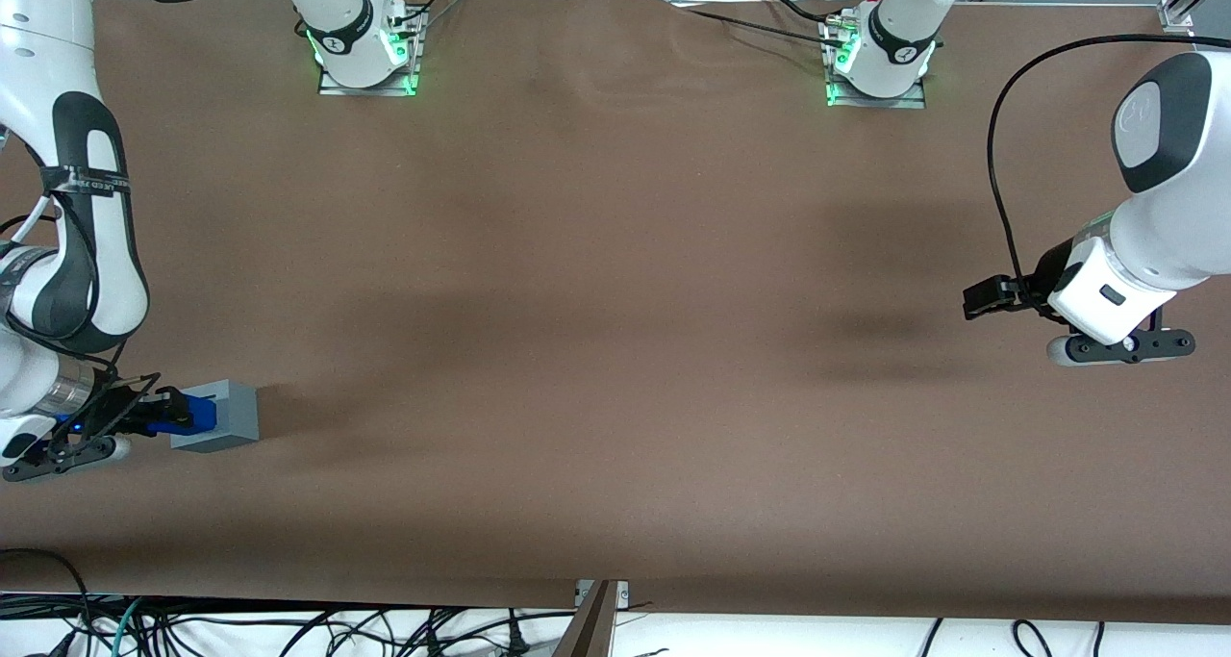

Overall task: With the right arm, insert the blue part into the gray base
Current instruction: 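Align the held blue part above the gray base's square opening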

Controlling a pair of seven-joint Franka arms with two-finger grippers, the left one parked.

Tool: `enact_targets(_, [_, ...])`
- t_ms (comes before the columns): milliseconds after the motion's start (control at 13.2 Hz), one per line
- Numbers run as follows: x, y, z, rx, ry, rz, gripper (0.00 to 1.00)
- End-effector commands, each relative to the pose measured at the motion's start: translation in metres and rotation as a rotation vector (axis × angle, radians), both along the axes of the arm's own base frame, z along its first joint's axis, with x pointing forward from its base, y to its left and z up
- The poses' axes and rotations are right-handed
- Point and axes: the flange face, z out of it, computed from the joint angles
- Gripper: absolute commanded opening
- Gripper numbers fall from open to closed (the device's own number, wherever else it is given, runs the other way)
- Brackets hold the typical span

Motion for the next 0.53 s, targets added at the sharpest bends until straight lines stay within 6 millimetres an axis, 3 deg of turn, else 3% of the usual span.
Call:
enact_targets(0, [0.0021,-0.0040,-0.0312,0.026,0.032,-0.008,0.51])
enact_targets(455, [-0.0016,-0.0022,-0.0389,0.028,0.053,-0.002,0.51])
